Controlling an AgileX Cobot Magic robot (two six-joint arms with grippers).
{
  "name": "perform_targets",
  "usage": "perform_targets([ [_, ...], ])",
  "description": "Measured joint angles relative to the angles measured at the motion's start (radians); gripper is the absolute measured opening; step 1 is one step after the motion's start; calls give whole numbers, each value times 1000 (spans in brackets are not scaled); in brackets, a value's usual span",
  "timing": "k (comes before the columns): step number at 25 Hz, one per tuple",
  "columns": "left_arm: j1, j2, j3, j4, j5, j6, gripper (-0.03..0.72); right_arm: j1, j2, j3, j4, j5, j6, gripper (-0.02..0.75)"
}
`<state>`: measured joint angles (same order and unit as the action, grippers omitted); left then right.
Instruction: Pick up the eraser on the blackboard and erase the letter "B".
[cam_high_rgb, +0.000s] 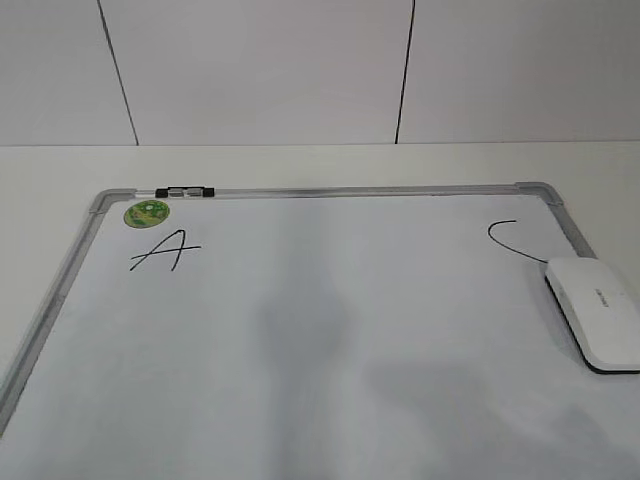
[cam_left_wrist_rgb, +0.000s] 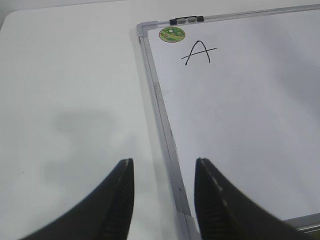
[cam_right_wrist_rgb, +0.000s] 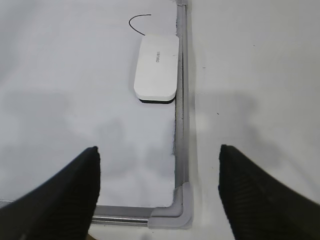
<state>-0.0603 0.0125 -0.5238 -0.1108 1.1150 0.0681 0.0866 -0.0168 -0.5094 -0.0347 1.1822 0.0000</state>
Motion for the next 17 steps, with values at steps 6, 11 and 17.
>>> perform_targets([
  [6, 0, 0, 0, 0, -2, 0, 307, 0, 0, 12, 0, -19, 0, 571],
  [11, 0, 0, 0, 0, -2, 0, 307, 0, 0, 12, 0, -22, 0, 571],
  [17, 0, 0, 0, 0, -2, 0, 307, 0, 0, 12, 0, -24, -5, 571],
])
